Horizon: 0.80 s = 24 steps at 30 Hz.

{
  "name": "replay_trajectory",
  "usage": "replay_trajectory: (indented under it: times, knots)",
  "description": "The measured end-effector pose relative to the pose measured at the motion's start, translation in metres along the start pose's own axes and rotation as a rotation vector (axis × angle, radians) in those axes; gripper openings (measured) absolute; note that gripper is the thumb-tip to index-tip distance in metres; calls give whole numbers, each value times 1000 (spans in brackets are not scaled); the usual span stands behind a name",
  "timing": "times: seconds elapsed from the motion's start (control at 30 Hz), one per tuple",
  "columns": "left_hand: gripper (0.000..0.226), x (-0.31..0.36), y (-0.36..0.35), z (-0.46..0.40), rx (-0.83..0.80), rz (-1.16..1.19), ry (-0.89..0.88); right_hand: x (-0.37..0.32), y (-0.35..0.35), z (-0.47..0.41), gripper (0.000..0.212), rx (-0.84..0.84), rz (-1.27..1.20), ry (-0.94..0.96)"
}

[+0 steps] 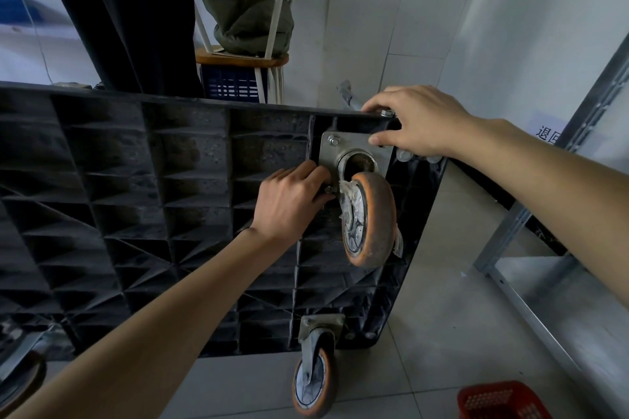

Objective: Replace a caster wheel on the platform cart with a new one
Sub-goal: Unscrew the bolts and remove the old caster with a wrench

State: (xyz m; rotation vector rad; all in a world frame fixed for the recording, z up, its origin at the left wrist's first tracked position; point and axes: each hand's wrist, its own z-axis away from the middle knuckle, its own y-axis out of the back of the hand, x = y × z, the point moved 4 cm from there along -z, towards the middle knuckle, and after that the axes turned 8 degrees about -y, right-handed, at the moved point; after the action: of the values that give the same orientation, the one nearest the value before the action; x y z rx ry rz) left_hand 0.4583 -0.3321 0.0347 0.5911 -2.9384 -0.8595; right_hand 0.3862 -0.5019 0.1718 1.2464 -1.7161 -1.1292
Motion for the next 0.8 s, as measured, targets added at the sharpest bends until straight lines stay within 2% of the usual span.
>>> replay_trajectory:
  times: [0.13, 0.3, 0.53, 0.7, 0.8]
  knots:
    - [38, -1, 0, 6, -13, 16, -13, -1, -1, 0, 49, -1, -6, -2]
    - [20, -4, -1, 4, -18, 52, 19, -2, 1, 0, 49, 2, -8, -1]
    - [37, -2, -3, 4, -28, 22, 7, -1, 1, 2, 49, 2, -15, -2]
    - [21, -5, -4, 6, -43, 80, 19, -2, 1, 1, 49, 0, -16, 1]
    - [23, -4, -5, 2, -39, 67, 38, -1, 1, 1, 50, -4, -13, -5]
